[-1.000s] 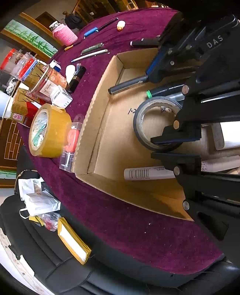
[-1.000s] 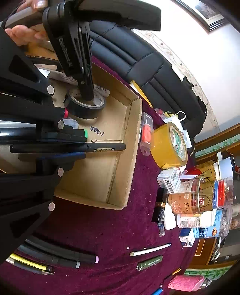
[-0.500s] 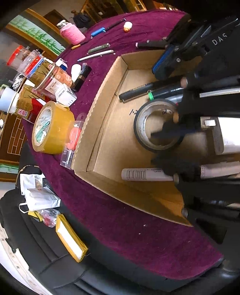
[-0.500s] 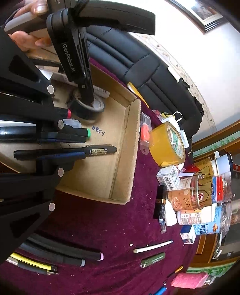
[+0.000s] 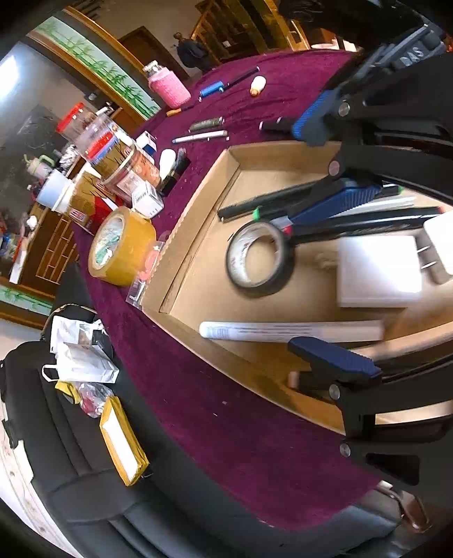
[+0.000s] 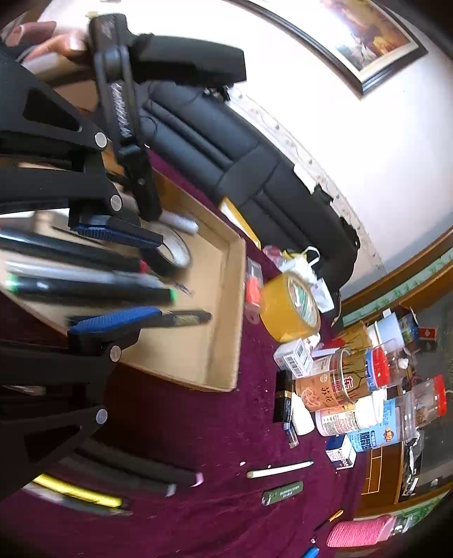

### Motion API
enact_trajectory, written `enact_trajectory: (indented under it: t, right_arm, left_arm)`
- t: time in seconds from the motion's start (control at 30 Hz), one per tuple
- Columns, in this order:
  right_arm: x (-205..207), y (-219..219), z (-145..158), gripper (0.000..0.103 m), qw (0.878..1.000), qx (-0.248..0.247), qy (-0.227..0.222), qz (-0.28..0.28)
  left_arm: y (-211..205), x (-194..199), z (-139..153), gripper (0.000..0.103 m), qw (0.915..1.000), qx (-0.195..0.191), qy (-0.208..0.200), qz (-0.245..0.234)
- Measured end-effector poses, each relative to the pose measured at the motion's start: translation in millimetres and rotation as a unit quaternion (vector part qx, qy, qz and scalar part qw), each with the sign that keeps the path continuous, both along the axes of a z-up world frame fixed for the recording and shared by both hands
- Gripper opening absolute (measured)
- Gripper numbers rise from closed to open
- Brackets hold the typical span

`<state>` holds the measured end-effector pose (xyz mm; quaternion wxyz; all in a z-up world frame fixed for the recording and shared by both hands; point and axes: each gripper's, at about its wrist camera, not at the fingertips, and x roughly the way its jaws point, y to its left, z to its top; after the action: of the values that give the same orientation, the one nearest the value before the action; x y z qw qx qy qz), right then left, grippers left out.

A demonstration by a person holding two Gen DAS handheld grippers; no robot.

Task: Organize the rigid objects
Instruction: 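Lower and open both tools to release the pen and tape roll in the tray, then move both open tools back over the remaining pens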

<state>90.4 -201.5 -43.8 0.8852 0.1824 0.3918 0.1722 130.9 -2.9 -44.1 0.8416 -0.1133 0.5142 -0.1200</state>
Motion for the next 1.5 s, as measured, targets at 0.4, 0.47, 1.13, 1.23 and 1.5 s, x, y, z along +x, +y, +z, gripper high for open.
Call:
enact_trajectory:
  t: [0.4,0.47,1.13,1.23,1.5]
  right_arm:
    - [-127,-37,7,0.048,0.999,-0.026,-0.014,-0.022]
    - [-140,-47,-2,0.048,0.999,-0.025,-0.001,-0.032]
    - [-178,-78,-36,0.048,0.997,-0.025,0.032,-0.065]
    - [-178,-80,-38,0.048,0.996,-0.026,0.037,-0.071]
    - [-177,-87,-44,0.048,0.995,-0.018,0.051,-0.089]
  left_arm:
    - [-61,-88,45,0.079,0.9952,-0.011,-0.079,-0.056]
    - [-80,-100,47,0.079,0.9931,-0.008,-0.087,-0.078]
    - [-144,-143,30,0.079,0.9830,0.021,-0.067,-0.170]
    - [-145,-145,28,0.079,0.9825,0.024,-0.068,-0.172]
    - [-140,-146,21,0.079,0.9835,0.019,-0.058,-0.171]
